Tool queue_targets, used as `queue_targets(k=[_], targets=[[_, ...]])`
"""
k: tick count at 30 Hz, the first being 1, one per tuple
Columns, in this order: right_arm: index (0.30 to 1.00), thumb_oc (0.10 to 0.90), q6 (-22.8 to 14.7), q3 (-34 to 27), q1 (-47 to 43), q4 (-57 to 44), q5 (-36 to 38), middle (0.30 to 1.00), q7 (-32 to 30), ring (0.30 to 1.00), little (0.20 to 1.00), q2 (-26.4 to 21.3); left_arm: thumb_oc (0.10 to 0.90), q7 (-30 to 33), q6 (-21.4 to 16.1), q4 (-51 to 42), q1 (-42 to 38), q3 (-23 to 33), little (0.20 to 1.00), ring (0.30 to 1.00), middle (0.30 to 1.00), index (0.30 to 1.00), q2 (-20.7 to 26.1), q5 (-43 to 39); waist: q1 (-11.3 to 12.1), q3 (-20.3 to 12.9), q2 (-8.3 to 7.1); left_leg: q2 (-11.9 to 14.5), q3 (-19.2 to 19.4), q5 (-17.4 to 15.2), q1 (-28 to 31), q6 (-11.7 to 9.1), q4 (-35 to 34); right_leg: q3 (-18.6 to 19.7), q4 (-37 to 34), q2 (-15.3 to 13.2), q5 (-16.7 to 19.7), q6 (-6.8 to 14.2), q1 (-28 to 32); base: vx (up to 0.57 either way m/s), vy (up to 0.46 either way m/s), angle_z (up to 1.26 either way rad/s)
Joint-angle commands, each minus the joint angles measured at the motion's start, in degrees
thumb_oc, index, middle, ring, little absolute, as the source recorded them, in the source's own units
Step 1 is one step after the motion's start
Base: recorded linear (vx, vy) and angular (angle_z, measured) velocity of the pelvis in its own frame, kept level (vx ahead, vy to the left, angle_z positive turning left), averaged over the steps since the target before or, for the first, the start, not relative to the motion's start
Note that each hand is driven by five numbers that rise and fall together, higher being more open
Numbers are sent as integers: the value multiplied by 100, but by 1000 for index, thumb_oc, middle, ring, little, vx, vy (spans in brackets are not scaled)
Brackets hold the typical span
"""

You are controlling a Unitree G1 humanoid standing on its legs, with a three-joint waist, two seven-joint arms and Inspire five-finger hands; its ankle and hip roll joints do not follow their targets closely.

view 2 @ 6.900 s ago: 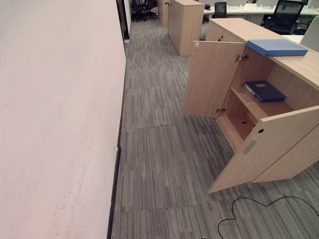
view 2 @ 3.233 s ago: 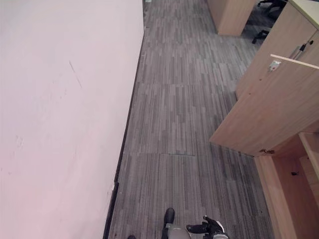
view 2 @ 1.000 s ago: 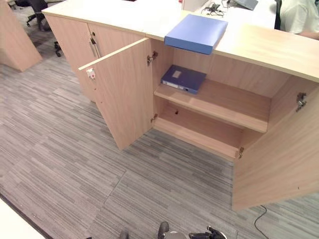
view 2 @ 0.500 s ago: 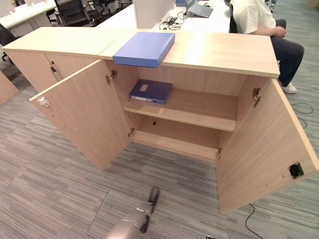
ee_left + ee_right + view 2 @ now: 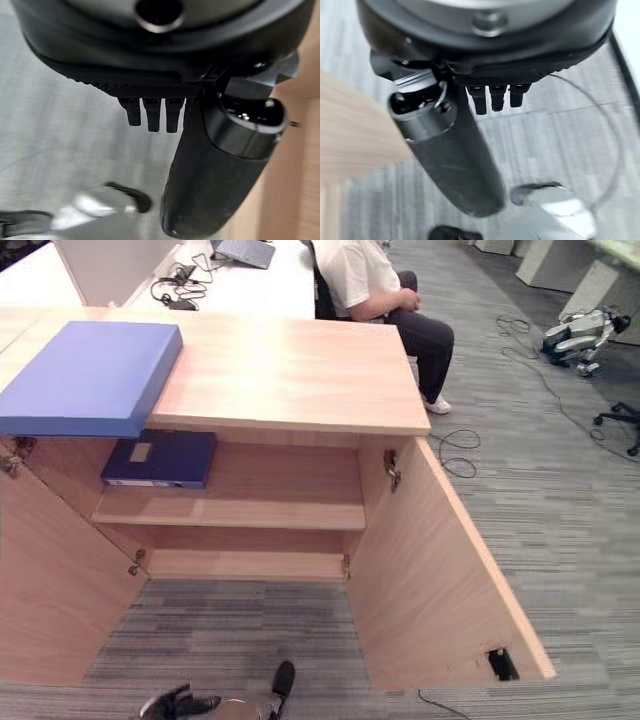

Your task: Put the empty folder in the office cabinet

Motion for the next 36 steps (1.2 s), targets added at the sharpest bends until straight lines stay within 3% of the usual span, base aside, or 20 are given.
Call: queue_targets(k=[1,8,20,23,26,28,29,30,32,33,34,36], targets=[[900,800,-130,-19,48,-564,-10,900,-2,900,900,-296,800,113,78,144,696,-140,900,900,900,900,261,-81,253,-339,199,-28,96,-289,-397,-207,107,185,-88,-455,1074,300,-449,157,156,4],[900,800,-198,15,-27,-860,78,900,-33,900,900,-300,800,88,86,163,661,-201,900,900,900,900,251,-13,200,-440,195,-195,13,-447,-446,-94,14,-9,27,-617,1474,416,-745,78,111,14],[900,800,-201,-13,141,-836,3,900,-21,900,900,-310,800,11,121,286,762,-203,900,900,900,900,257,190,219,-508,117,-300,-152,-590,-130,-26,-161,-161,179,-748,2047,566,-755,42,39,1],[900,800,-208,9,121,-863,-43,900,-12,900,900,-301,800,7,133,290,776,-190,900,900,900,900,268,226,255,-433,223,-259,-265,-667,148,41,-171,-426,1277,-891,2435,545,-1034,54,55,0],[900,800,-233,66,94,-936,-69,900,-27,900,900,-295,800,-1,147,273,782,-211,900,900,900,900,258,222,170,-161,461,-126,-315,-703,496,130,-156,-744,2546,-992,2600,374,-1421,57,111,5],[900,800,-234,117,94,-999,-95,900,-36,900,900,-261,800,11,157,260,799,-201,900,900,900,900,245,213,122,10,654,13,-352,-693,854,162,-284,-1119,3281,-1161,2267,248,-1894,66,118,15],[900,800,-231,150,104,-1019,-118,900,-26,900,900,-257,800,11,152,253,806,-194,900,900,900,900,238,199,90,92,714,66,-376,-684,1048,146,-366,-1263,3266,-1167,1927,141,-2094,83,5,-1],[900,800,-243,171,107,-1036,-120,900,-23,900,900,-253,800,10,142,247,791,-208,900,900,900,900,228,203,22,170,749,110,-459,-663,1160,114,-385,-1291,3036,-947,1533,26,-2296,63,-68,-5],[900,800,-258,196,56,-1059,-56,900,-37,900,900,-260,800,24,128,226,747,-272,900,900,900,900,227,239,-109,334,748,86,-628,-627,1276,52,-372,-1120,2475,-493,1183,22,-2499,25,-108,18],[900,800,-258,195,55,-1058,-56,900,-37,900,900,-261,800,24,128,227,746,-272,900,900,900,900,226,239,-111,326,757,95,-632,-622,1267,50,-374,-1126,2455,-484,1199,21,-2500,64,-140,65],[900,800,-254,198,15,-1114,65,900,-54,900,900,-294,800,17,120,214,737,-318,900,900,900,900,218,277,-224,420,666,-49,-835,-637,1432,-19,-404,-781,1356,-69,1250,127,-2653,95,-121,73],[900,800,-242,187,47,-1125,132,900,-60,900,900,-308,800,19,109,222,743,-331,900,900,900,900,219,322,-260,403,568,-203,-1096,-619,1590,-58,-526,-580,581,117,1445,161,-2601,127,-128,88]])
